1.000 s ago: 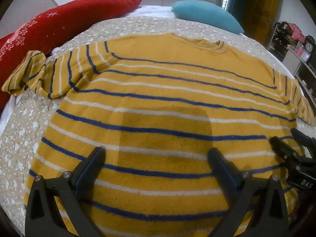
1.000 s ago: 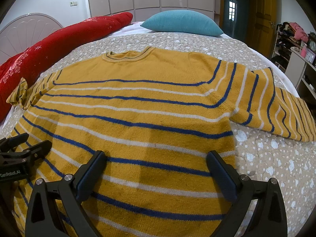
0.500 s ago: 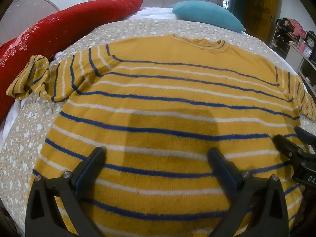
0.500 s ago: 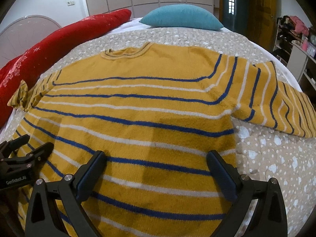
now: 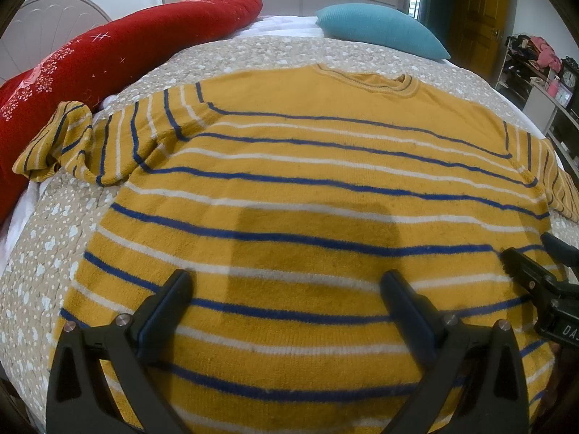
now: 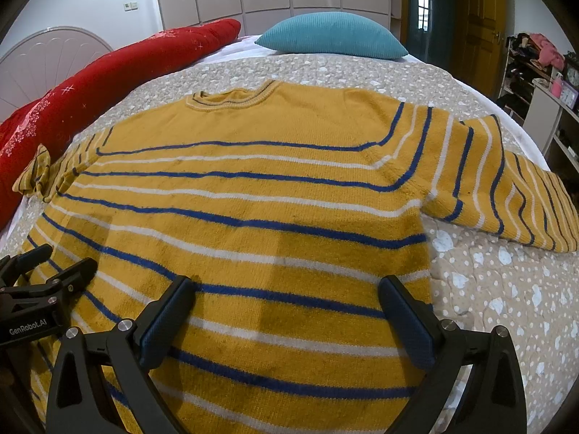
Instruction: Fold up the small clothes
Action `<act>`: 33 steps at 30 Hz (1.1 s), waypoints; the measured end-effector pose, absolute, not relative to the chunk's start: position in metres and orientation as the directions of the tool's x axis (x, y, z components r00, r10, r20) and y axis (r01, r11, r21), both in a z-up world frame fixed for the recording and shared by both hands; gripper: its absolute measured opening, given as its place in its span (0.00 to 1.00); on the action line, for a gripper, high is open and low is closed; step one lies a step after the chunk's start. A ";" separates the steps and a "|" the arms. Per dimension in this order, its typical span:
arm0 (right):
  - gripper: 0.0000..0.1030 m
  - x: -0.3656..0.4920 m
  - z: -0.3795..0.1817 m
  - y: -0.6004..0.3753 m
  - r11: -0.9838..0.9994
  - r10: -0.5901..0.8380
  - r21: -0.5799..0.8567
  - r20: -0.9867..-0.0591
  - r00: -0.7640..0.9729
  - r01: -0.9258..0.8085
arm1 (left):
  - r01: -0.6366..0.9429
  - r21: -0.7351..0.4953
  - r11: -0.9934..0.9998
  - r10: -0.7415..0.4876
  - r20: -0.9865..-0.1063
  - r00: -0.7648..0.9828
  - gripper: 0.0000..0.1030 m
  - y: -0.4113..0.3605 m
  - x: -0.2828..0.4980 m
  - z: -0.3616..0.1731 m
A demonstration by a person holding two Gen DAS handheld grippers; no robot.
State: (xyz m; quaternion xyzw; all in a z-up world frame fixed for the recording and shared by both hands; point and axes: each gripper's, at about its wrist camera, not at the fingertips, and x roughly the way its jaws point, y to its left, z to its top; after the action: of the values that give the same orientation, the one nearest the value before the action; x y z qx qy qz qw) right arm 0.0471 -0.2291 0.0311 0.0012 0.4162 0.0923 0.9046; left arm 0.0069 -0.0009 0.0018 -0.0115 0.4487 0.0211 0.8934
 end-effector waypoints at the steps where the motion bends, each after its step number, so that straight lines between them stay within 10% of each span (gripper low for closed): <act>1: 1.00 0.047 0.031 -0.229 0.983 0.168 0.079 -0.753 0.636 -0.166 | -0.048 -0.002 0.999 0.027 -0.802 0.596 1.00 -0.001 0.007 0.002; 24: 1.00 0.047 0.031 -0.230 0.983 0.169 0.080 -0.752 0.637 -0.167 | -0.063 -0.034 0.997 0.012 -0.791 0.611 1.00 0.005 0.001 0.010; 31: 1.00 0.047 0.032 -0.229 0.983 0.168 0.079 -0.752 0.637 -0.166 | -0.101 -0.150 0.984 -0.059 -0.793 0.606 0.52 0.045 -0.019 0.030; 33: 1.00 0.046 0.032 -0.229 0.983 0.170 0.081 -0.752 0.637 -0.166 | -0.115 -0.157 0.981 -0.056 -0.793 0.606 0.52 0.057 -0.023 0.036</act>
State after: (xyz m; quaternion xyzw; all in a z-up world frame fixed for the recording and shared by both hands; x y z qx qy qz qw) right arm 0.0465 -0.2290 0.0317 0.0020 0.4155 0.0929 0.9048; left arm -0.0232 0.0567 0.0355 -0.0961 0.4433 0.0166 0.8911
